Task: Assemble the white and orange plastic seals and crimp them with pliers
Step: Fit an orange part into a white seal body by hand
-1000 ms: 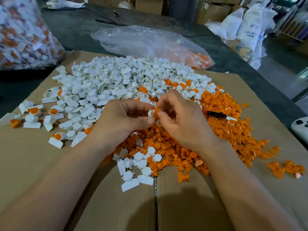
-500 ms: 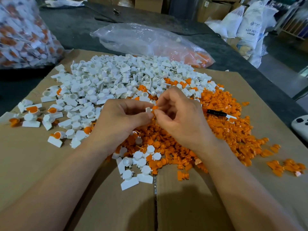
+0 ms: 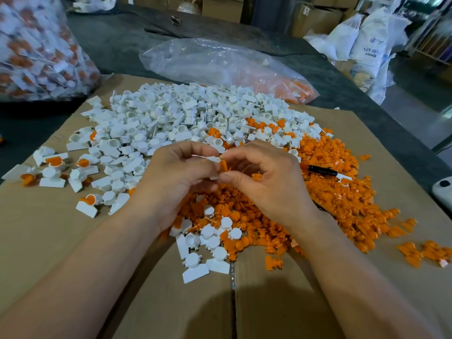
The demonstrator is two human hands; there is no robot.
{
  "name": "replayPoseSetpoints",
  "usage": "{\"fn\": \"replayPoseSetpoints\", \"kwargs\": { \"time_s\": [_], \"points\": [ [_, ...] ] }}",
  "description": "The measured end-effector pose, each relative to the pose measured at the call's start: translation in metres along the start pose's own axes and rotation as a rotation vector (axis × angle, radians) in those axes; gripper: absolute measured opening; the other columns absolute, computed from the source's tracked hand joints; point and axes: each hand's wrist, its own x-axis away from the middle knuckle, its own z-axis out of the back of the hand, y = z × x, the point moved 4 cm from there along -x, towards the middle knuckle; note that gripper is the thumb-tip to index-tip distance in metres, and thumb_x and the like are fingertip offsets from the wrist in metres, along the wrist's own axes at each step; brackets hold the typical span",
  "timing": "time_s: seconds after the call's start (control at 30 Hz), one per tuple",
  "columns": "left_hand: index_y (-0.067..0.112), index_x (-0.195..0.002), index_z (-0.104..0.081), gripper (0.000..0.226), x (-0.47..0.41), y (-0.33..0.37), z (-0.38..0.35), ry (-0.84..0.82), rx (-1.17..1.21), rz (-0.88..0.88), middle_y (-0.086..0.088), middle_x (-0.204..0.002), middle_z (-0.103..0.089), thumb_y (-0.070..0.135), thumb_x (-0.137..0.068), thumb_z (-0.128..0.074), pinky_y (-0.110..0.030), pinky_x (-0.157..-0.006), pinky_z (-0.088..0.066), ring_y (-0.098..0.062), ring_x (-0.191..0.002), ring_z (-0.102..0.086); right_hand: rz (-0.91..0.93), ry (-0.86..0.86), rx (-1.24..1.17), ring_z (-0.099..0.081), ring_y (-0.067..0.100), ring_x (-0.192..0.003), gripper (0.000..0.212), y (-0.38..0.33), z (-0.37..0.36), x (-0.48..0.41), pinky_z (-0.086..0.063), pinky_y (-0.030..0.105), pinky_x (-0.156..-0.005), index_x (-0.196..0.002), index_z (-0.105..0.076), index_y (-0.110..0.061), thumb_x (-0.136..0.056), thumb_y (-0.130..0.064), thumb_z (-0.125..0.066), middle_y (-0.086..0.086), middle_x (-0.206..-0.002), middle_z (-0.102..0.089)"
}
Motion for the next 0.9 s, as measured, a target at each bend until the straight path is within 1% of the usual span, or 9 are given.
{"fn": "replayPoseSetpoints", "kwargs": {
  "time_s": [0.07,0.17,0.27,0.43,0.57,0.67,0.8,0.87,0.9],
  "points": [
    [0.004,-0.068,-0.063,0.013,0.0001,-0.0007,-0.0004,-0.025,0.056,0.020,-0.005,-0.056,-0.063,-0.009,-0.066,-0.065,-0.018,-0.048,-0.051,-0.013,-0.050,-0.061,0.007,-0.001,-0.004,-0.060,0.011,-0.077,0.019,-0.0002,0.0010,0.0000,-0.051,0.030,-0.068,-0.092,-0.070,-0.011,-0.074,-0.017,-0.072,0.002,-0.083,-0.065],
    [0.008,-0.058,-0.068,0.010,0.0020,0.0008,-0.0019,-0.058,0.100,0.021,-0.004,-0.054,-0.064,0.001,-0.052,-0.065,-0.017,-0.048,-0.052,-0.013,-0.050,-0.063,0.016,0.020,-0.010,-0.060,0.009,-0.074,0.018,0.0011,0.0041,0.0003,-0.051,0.028,-0.067,-0.089,-0.070,-0.009,-0.073,-0.017,-0.072,0.002,-0.080,-0.066],
    [0.010,-0.055,-0.070,0.011,0.0026,0.0014,-0.0023,-0.058,0.082,0.021,-0.004,-0.053,-0.064,0.000,-0.051,-0.065,-0.017,-0.048,-0.052,-0.013,-0.049,-0.064,0.028,0.013,-0.004,-0.060,0.009,-0.073,0.019,0.0017,0.0044,0.0005,-0.051,0.026,-0.066,-0.089,-0.071,-0.007,-0.072,-0.015,-0.073,0.003,-0.079,-0.067],
    [0.009,-0.054,-0.071,0.010,0.0026,0.0022,-0.0021,-0.041,0.051,0.017,-0.005,-0.055,-0.066,0.000,-0.051,-0.067,-0.017,-0.048,-0.052,-0.014,-0.050,-0.065,0.017,0.014,-0.022,-0.062,0.009,-0.072,0.018,0.0025,0.0047,0.0005,-0.052,0.029,-0.066,-0.088,-0.071,-0.008,-0.071,-0.015,-0.074,0.002,-0.079,-0.067],
    [0.009,-0.052,-0.070,0.027,0.0021,0.0034,-0.0023,-0.016,0.009,0.000,-0.006,-0.054,-0.065,-0.013,-0.067,-0.065,-0.017,-0.047,-0.052,-0.014,-0.049,-0.064,0.016,0.007,-0.030,-0.063,0.009,-0.072,0.019,0.0024,0.0046,0.0006,-0.054,0.030,-0.066,-0.088,-0.071,-0.008,-0.071,-0.015,-0.075,0.003,-0.079,-0.068],
    [0.009,-0.052,-0.070,0.029,0.0022,0.0035,-0.0023,-0.005,0.012,0.003,-0.006,-0.053,-0.065,-0.014,-0.068,-0.064,-0.017,-0.047,-0.051,-0.015,-0.048,-0.063,0.022,0.009,-0.030,-0.063,0.009,-0.073,0.019,0.0021,0.0037,0.0011,-0.053,0.028,-0.065,-0.089,-0.071,-0.008,-0.071,-0.014,-0.075,0.003,-0.079,-0.067],
    [0.009,-0.054,-0.070,0.020,0.0026,0.0029,-0.0004,0.000,0.040,0.018,-0.007,-0.055,-0.065,-0.009,-0.062,-0.067,-0.017,-0.047,-0.052,-0.014,-0.047,-0.063,-0.008,0.009,-0.095,-0.064,0.007,-0.077,0.024,0.0029,0.0025,0.0013,-0.054,0.024,-0.069,-0.096,-0.069,-0.013,-0.072,-0.015,-0.075,-0.001,-0.083,-0.066],
    [0.008,-0.057,-0.069,0.011,0.0027,0.0037,0.0006,0.001,0.059,0.013,-0.008,-0.055,-0.065,-0.002,-0.053,-0.069,-0.017,-0.046,-0.051,-0.015,-0.047,-0.063,0.007,0.005,-0.108,-0.065,0.008,-0.078,0.024,0.0022,0.0022,0.0010,-0.055,0.027,-0.070,-0.097,-0.069,-0.013,-0.073,-0.014,-0.074,0.001,-0.085,-0.068],
    [0.008,-0.058,-0.069,0.011,0.0029,0.0040,0.0008,0.001,0.057,0.007,-0.007,-0.054,-0.065,0.001,-0.049,-0.068,-0.017,-0.046,-0.051,-0.015,-0.046,-0.063,0.023,0.003,-0.104,-0.065,0.010,-0.078,0.022,0.0018,0.0021,0.0008,-0.055,0.029,-0.070,-0.096,-0.070,-0.011,-0.074,-0.014,-0.073,0.002,-0.085,-0.068]
  ]
}}
